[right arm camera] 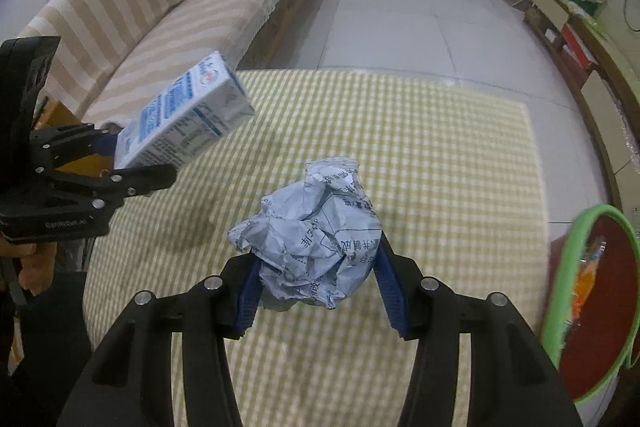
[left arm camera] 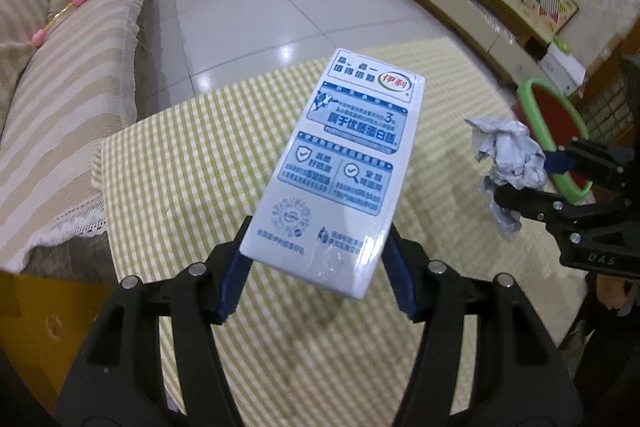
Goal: Collect trash
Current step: 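Carry milk carton and newspaper over the green bin and release both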
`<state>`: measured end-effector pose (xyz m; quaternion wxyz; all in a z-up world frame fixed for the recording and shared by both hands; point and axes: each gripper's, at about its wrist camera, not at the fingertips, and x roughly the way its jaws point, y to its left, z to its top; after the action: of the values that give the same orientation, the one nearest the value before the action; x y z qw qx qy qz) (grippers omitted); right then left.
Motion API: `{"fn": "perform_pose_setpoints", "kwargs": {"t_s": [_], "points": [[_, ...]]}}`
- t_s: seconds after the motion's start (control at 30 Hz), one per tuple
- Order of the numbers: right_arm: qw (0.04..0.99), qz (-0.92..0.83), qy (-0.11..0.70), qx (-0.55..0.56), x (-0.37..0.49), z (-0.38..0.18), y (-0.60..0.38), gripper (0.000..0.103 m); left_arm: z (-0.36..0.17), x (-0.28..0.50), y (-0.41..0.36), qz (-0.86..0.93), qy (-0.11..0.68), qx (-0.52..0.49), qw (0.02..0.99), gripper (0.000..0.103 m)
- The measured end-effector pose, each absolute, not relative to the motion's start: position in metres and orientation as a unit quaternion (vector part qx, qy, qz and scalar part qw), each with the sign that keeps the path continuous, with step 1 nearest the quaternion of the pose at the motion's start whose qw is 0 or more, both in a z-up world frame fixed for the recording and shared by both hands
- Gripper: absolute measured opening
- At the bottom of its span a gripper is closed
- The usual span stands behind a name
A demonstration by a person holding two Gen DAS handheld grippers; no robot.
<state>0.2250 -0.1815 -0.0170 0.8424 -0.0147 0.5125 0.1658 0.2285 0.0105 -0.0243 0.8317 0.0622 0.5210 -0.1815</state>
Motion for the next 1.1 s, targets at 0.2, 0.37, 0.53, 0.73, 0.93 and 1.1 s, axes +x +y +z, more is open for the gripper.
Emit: {"fn": "perform_pose_setpoints", "kwargs": {"t_s": [0.2, 0.37, 0.53, 0.73, 0.93, 1.1], "points": [[0.862, 0.152, 0.484, 0.002, 0.198, 0.015, -0.225, 0.049, 0.012, 0.213, -0.023, -0.184, 0.494, 0.054, 0.848, 0.058], [0.875, 0.129, 0.467, 0.014, 0.179, 0.029, -0.262, 0.049, 0.031, 0.199, -0.055, -0.198, 0.475, 0.057, 0.855, 0.058], [0.884, 0.096, 0.456, 0.035, 0.167, 0.036, -0.309, 0.049, 0.042, 0.190, -0.100, -0.226, 0.465, 0.063, 0.854, 0.058], [0.892, 0.051, 0.444, 0.073, 0.156, 0.043, -0.368, 0.049, 0.043, 0.187, -0.149, -0.260, 0.464, 0.065, 0.844, 0.058], [0.897, 0.006, 0.433, 0.095, 0.149, 0.046, -0.421, 0.049, 0.042, 0.187, -0.201, -0.292, 0.465, 0.069, 0.833, 0.058], [0.896, -0.032, 0.426, 0.118, 0.145, 0.043, -0.463, 0.049, 0.040, 0.189, -0.241, -0.315, 0.465, 0.072, 0.824, 0.058]]}}
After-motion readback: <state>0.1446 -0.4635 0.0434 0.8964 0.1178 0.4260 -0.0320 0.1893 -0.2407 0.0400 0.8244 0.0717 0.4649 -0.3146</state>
